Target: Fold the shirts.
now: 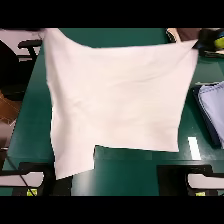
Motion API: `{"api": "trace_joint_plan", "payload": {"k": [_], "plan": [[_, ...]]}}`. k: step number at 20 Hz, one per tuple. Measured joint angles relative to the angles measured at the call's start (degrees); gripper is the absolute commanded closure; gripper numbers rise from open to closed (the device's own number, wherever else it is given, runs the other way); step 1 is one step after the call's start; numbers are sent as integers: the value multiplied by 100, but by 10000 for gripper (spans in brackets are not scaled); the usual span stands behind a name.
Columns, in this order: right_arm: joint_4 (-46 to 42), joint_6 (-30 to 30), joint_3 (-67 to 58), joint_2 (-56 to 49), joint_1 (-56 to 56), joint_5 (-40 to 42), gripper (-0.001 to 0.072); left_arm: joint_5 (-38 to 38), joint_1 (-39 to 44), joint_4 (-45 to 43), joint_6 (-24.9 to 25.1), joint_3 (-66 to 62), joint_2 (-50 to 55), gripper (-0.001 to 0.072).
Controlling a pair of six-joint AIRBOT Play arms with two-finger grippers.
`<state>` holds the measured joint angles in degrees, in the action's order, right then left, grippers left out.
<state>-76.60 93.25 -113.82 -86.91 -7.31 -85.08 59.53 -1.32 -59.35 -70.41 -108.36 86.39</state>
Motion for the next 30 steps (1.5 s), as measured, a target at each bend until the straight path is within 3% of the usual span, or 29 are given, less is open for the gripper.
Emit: {"api": "trace_joint_plan", "payload": {"k": [3, 4, 5, 6, 12, 16, 25, 30], "plan": [[61, 13, 0, -732, 173, 125, 692, -227, 81, -127, -11, 42, 774, 655], [125, 17, 0, -905, 234, 157, 562, -251, 74, -155, -20, 50, 929, 396], [236, 24, 0, -1029, 293, 223, 302, -258, 48, -168, -48, 50, 1045, 146], [393, 24, -2, -1143, 372, 282, 236, -245, -4, -177, -109, 26, 1123, 169], [1318, -227, 15, -1099, 951, 46, 241, 1204, -748, -245, -625, -282, 1204, 167], [1523, -542, 719, -385, 1093, -258, 241, 1786, -1233, -328, -765, 798, 457, 167], [1941, -855, 3641, 1467, 1137, 455, 242, 1305, -1438, -647, -728, 5549, -1908, 167], [2009, -951, 4172, 1794, 1137, 643, 242, 872, -1440, -304, -678, 6865, -2253, 167]]}}
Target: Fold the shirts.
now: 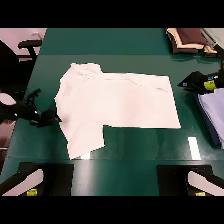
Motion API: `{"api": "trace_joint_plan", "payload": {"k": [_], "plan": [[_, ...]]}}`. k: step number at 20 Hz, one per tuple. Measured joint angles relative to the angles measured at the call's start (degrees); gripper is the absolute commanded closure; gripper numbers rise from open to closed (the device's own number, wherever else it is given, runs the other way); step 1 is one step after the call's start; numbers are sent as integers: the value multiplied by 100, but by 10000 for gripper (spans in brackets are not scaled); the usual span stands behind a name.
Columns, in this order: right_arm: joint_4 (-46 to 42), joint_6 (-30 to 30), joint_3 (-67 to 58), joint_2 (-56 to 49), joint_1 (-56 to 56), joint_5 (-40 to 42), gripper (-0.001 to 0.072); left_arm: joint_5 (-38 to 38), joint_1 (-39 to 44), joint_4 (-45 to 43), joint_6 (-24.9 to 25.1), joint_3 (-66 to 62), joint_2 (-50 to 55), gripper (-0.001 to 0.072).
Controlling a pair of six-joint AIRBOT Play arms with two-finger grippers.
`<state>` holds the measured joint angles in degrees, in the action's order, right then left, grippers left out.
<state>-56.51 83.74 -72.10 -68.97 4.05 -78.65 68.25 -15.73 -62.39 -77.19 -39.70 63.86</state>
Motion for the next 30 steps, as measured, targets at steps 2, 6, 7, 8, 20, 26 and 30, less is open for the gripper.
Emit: {"api": "trace_joint_plan", "payload": {"k": [2, 6, 7, 8, 20, 26, 30], "plan": [[0, -20, 61, 42, 0, 33, 242, -195, 2, 317, 133, 293, -37, 167], [2, -37, 109, 74, 0, 55, 242, -437, 0, 774, 299, 649, -70, 392], [2, -37, 116, 76, 0, 57, 242, -496, 4, 756, 330, 693, -68, 493], [2, -39, 118, 81, 0, 59, 242, -533, 0, 754, 352, 719, -68, 616], [-479, -166, 2159, 424, 1663, -306, 241, -138, 4, 887, 463, -219, -573, 675], [-221, -308, 3652, 501, 2308, 446, 265, -50, 4, 903, 463, -319, -647, 675], [214, -398, 3956, 369, 2170, 848, 264, -57, 4, 960, 463, -332, -656, 675]]}}
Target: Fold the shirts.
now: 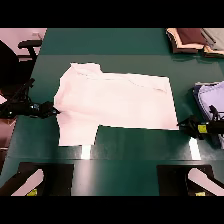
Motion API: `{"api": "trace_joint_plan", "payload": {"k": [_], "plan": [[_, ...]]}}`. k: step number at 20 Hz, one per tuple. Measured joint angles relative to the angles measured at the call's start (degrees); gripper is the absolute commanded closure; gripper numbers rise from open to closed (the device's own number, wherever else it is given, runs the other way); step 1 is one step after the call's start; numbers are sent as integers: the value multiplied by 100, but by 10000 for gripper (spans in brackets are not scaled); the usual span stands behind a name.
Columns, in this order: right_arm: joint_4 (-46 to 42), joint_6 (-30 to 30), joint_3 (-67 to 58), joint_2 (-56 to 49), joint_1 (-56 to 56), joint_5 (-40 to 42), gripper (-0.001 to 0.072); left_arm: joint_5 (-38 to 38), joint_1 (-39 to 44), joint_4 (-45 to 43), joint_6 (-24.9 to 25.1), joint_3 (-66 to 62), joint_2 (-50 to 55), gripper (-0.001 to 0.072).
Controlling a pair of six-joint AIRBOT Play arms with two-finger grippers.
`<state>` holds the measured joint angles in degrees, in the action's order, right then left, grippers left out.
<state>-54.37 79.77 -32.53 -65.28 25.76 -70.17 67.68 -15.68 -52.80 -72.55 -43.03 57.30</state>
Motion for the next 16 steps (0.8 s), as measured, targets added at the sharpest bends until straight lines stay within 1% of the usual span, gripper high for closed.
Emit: {"api": "trace_joint_plan", "payload": {"k": [1, 3, 5, 6, 9, 11, 14, 16], "plan": [[37, -4, -9, -96, -125, 59, 292, -15, 0, 39, 0, 0, 0, 675], [68, -28, -127, -343, -439, 212, 544, -46, 0, 98, 0, 0, 0, 675], [39, -44, -315, -549, -772, 310, 672, -55, 0, 138, 0, 0, -15, 677], [39, -50, -448, -625, -927, 326, 696, -63, 0, 157, 0, -4, -46, 677], [-52, -83, -981, -490, -1248, 468, 696, -48, 0, 173, -11, -195, -310, 677], [17, -94, -1495, -179, -1346, 337, 696, -9, 0, 184, -61, -608, -586, 676], [46, -98, -2629, 490, -1368, 273, 696, 179, 0, 192, -166, -1766, -916, 676], [44, -103, -3528, 935, -1362, 260, 696, 343, 2, 229, -238, -2892, -1049, 676]]}}
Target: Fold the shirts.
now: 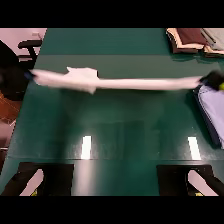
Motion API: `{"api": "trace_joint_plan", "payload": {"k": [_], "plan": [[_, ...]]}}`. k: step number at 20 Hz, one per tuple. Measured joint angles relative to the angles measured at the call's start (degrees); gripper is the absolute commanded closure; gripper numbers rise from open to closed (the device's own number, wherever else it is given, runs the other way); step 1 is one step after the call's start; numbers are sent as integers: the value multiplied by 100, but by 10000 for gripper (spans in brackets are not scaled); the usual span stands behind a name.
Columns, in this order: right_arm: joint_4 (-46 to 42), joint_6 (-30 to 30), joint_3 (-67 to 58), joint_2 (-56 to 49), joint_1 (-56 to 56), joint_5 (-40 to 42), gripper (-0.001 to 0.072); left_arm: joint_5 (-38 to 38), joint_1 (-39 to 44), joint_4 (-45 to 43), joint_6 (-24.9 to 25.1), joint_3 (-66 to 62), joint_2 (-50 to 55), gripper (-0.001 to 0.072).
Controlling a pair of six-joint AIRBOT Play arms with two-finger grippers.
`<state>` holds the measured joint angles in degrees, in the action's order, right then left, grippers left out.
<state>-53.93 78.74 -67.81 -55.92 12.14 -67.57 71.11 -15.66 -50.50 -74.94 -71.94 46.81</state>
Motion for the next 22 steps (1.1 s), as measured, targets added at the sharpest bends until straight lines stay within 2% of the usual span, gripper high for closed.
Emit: {"api": "trace_joint_plan", "payload": {"k": [7, 12, 16, 22], "plan": [[-138, -2, -2804, 1036, 7, -70, 697, 199, -2, 24, -391, -3952, -144, 677], [-719, 157, -4216, 1067, 7, -564, 698, 116, -2, 24, -669, -5445, -157, 677], [-975, 452, -4937, 420, 9, -1397, 698, 79, -2, -4, -734, -5110, -133, 677], [-1154, 684, -3886, -894, -90, -2140, 698, 411, 17, -46, -721, -2822, 520, 677]]}}
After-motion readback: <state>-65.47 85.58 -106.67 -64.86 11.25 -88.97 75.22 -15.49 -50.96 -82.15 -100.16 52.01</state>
